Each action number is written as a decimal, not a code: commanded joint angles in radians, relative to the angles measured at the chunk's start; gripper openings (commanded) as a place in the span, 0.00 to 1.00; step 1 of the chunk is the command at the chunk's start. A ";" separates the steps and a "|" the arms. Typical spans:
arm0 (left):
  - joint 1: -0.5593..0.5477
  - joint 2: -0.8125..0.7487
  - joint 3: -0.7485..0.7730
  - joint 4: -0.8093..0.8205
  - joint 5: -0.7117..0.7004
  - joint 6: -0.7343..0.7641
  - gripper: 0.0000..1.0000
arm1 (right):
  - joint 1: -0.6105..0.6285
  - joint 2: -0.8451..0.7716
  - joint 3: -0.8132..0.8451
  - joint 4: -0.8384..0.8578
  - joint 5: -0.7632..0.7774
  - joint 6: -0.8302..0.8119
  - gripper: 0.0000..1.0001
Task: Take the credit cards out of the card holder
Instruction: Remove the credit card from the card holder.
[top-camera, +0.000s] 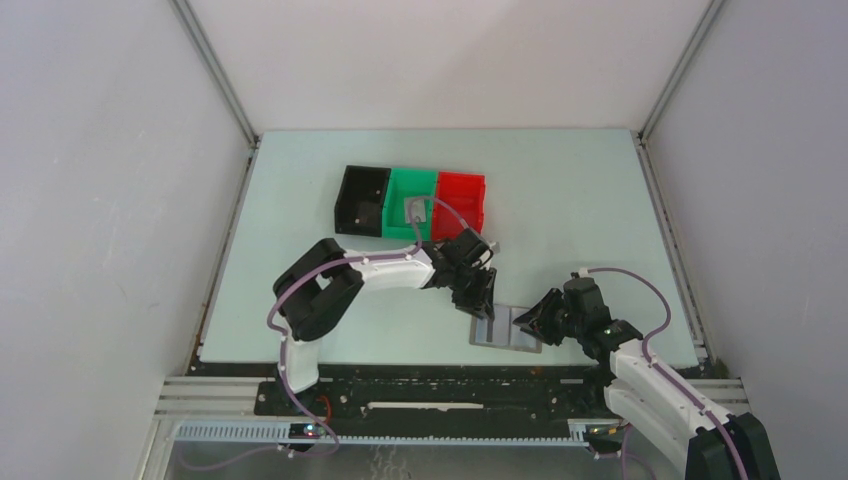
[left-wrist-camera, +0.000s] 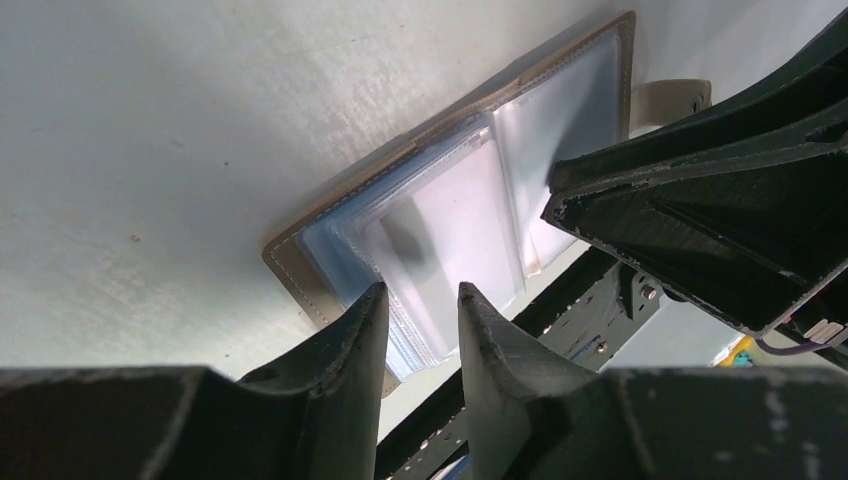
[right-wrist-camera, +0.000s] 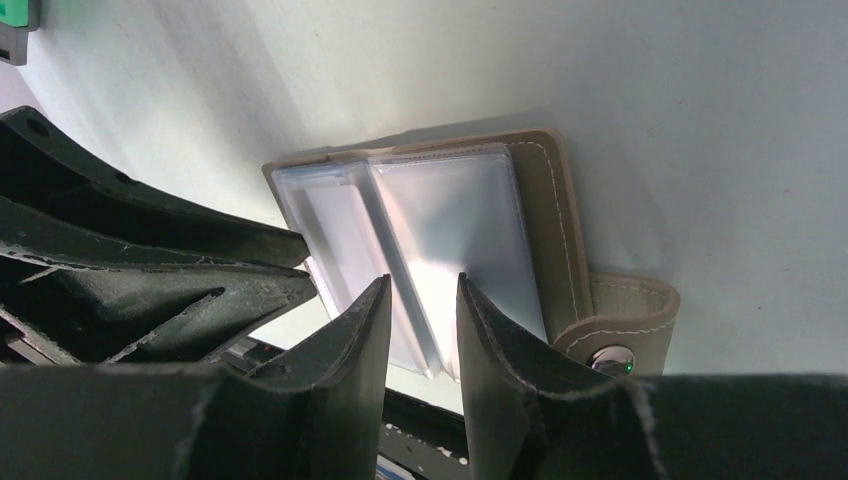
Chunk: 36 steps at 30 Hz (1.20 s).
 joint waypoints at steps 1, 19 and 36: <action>-0.004 0.019 0.058 0.018 0.033 0.004 0.37 | -0.001 -0.005 -0.009 -0.014 0.014 -0.002 0.39; -0.004 0.016 0.029 0.192 0.214 -0.082 0.37 | -0.002 -0.015 -0.010 -0.023 0.017 -0.001 0.39; -0.012 0.018 0.024 0.295 0.302 -0.139 0.37 | -0.023 -0.222 0.044 -0.251 0.147 0.032 0.39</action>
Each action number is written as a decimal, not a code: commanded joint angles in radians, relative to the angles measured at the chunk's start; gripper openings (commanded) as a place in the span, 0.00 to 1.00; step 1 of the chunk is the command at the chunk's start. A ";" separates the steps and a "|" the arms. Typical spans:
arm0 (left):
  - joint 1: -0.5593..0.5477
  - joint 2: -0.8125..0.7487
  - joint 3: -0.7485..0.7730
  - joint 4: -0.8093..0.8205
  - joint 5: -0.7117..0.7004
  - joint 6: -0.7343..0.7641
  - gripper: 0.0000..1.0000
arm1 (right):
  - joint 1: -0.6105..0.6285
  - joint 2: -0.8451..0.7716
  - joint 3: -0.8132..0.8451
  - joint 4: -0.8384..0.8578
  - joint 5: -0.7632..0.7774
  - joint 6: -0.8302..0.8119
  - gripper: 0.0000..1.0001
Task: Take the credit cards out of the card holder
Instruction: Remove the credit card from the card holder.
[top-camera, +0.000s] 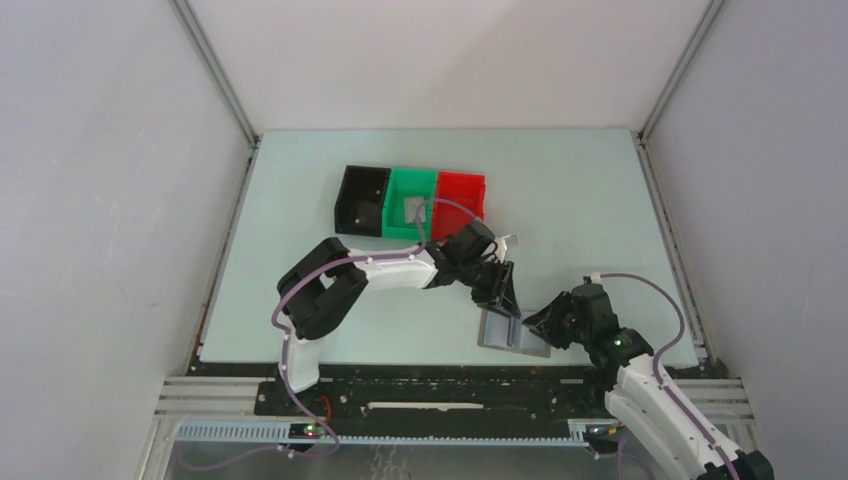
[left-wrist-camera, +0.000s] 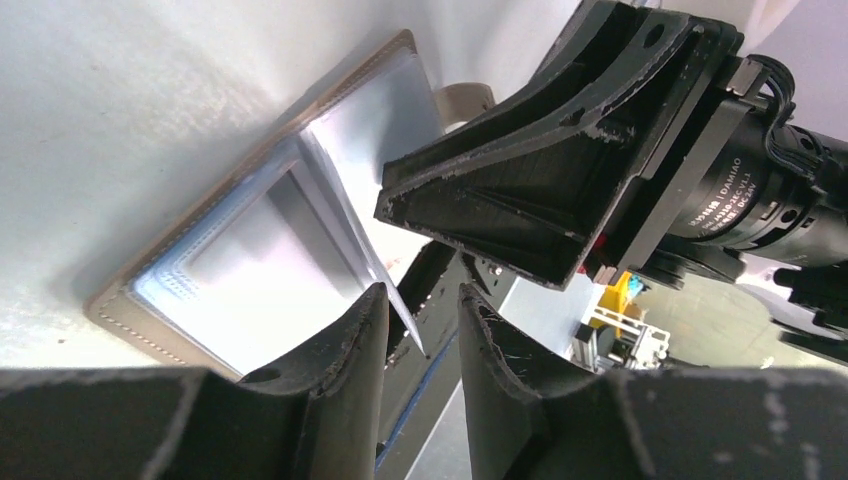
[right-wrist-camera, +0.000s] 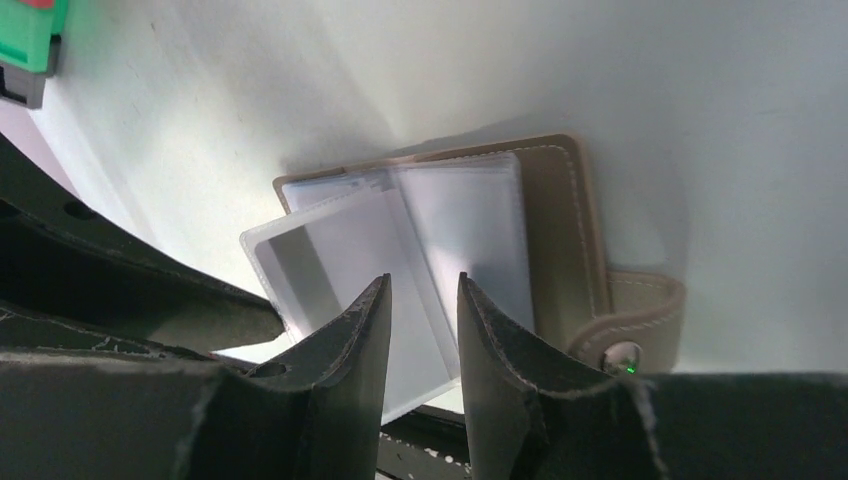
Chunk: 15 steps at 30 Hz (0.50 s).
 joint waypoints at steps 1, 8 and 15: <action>-0.013 -0.001 0.016 0.056 0.054 -0.026 0.37 | -0.017 -0.092 0.052 -0.141 0.096 0.028 0.39; -0.027 0.045 0.066 0.067 0.090 -0.043 0.37 | -0.027 -0.175 0.068 -0.206 0.107 0.037 0.39; -0.032 0.070 0.094 0.067 0.113 -0.045 0.37 | -0.027 -0.175 0.074 -0.180 0.061 0.017 0.39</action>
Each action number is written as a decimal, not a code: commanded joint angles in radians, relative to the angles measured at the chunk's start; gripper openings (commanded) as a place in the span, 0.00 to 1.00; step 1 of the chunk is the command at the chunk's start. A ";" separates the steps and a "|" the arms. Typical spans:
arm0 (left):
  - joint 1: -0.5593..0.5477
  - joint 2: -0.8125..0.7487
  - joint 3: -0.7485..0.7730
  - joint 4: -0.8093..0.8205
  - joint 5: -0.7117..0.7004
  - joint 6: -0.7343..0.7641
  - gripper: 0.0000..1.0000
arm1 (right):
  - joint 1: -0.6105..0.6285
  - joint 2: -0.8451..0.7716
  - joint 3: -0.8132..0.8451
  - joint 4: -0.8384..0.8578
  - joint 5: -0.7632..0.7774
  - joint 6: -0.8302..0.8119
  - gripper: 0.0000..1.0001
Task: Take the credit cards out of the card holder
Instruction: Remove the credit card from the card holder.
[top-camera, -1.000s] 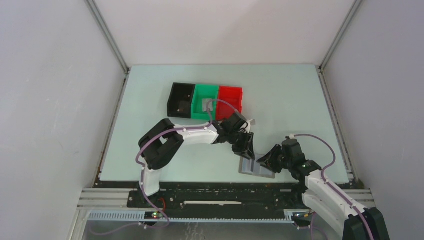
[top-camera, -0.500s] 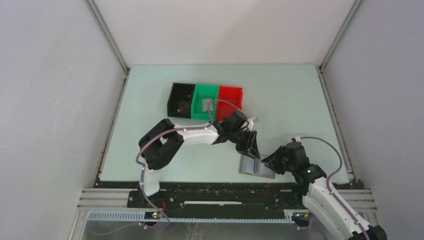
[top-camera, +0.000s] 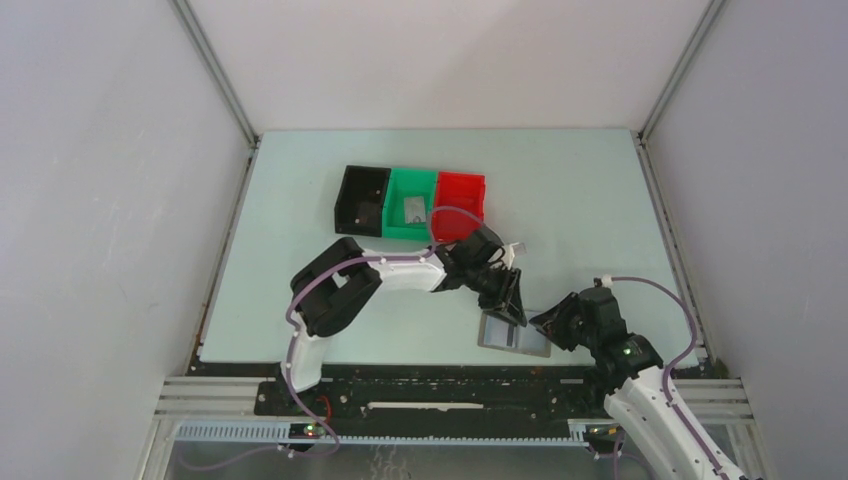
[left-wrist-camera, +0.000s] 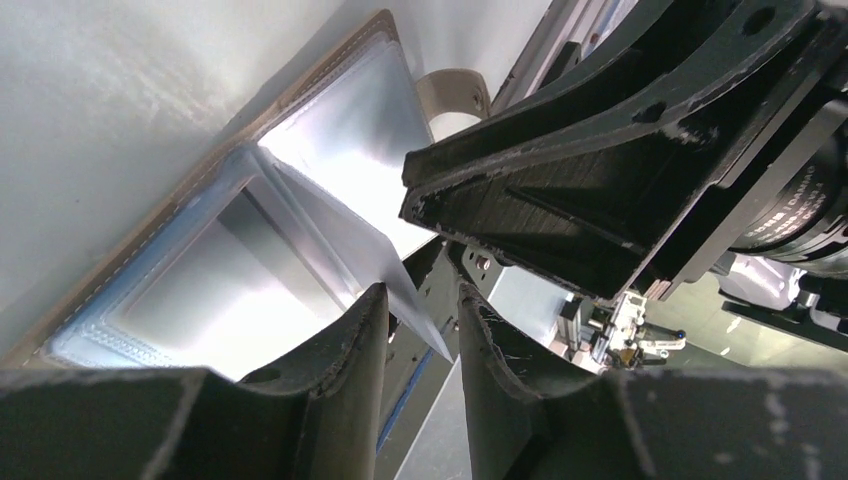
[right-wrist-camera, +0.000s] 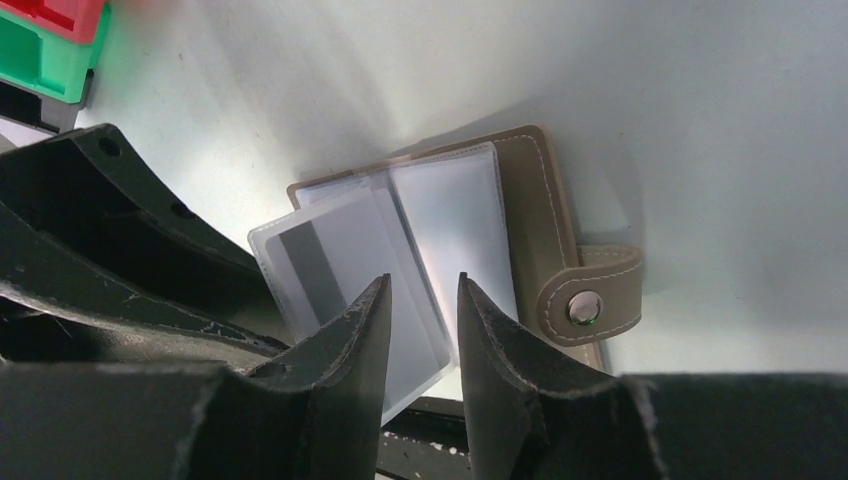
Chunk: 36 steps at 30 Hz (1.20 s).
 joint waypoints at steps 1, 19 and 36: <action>-0.009 0.006 0.073 0.023 0.046 -0.018 0.37 | -0.003 -0.002 0.044 0.001 -0.016 -0.002 0.39; -0.019 -0.010 0.074 0.063 0.026 -0.016 0.37 | -0.007 -0.029 0.068 -0.070 0.045 0.020 0.39; 0.019 -0.043 -0.015 0.087 0.002 -0.050 0.36 | -0.008 -0.104 0.117 -0.164 0.160 0.032 0.38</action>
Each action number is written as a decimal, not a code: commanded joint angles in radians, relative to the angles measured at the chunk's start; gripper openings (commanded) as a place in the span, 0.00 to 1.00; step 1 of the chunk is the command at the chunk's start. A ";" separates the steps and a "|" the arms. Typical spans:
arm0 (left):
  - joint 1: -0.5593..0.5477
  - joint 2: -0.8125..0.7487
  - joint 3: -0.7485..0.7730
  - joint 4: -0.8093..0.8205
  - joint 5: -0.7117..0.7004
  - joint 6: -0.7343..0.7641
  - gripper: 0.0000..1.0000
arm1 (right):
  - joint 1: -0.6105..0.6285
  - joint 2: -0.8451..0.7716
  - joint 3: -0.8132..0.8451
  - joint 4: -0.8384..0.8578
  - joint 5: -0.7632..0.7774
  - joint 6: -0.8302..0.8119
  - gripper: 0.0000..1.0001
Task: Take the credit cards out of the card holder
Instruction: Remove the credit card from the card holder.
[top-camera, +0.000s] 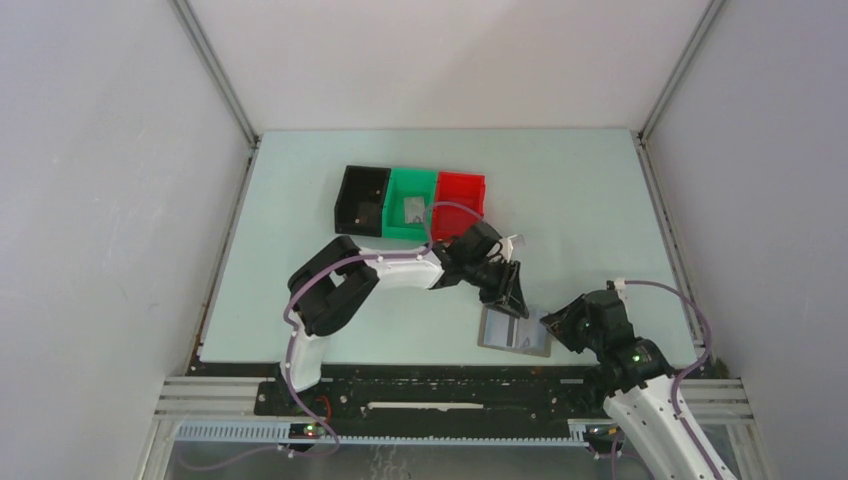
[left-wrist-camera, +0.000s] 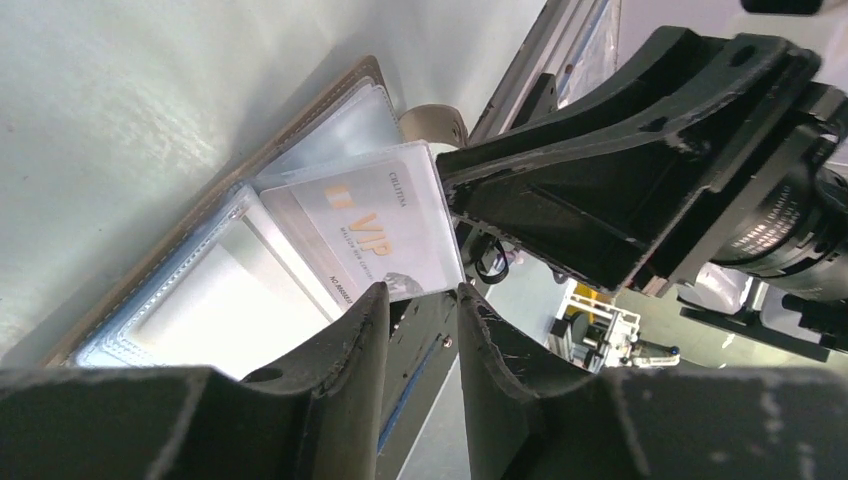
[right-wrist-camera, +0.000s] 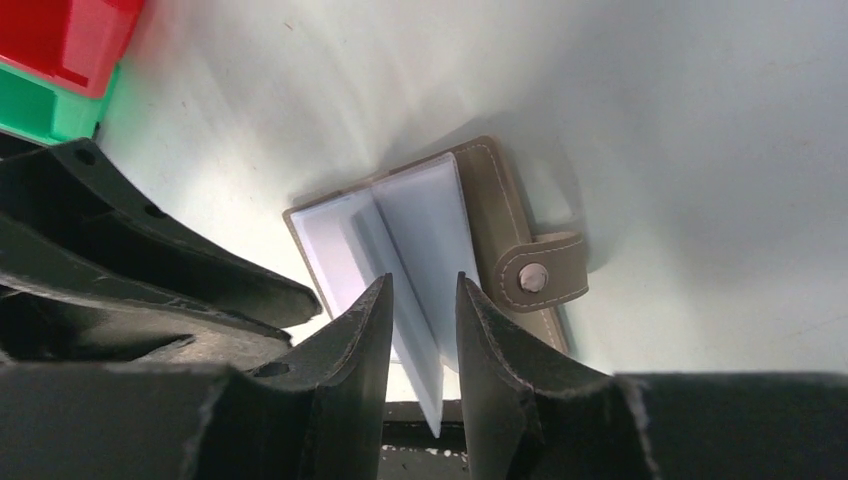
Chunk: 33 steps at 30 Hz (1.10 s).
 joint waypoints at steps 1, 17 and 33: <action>-0.001 -0.034 -0.024 0.041 0.012 -0.029 0.36 | -0.006 -0.022 0.079 -0.026 0.073 0.006 0.37; -0.004 0.008 -0.032 0.082 0.038 -0.078 0.38 | -0.006 0.161 0.050 0.128 -0.049 -0.055 0.38; -0.004 0.084 -0.003 0.033 0.056 -0.090 0.38 | -0.006 0.131 -0.062 0.147 -0.046 -0.031 0.38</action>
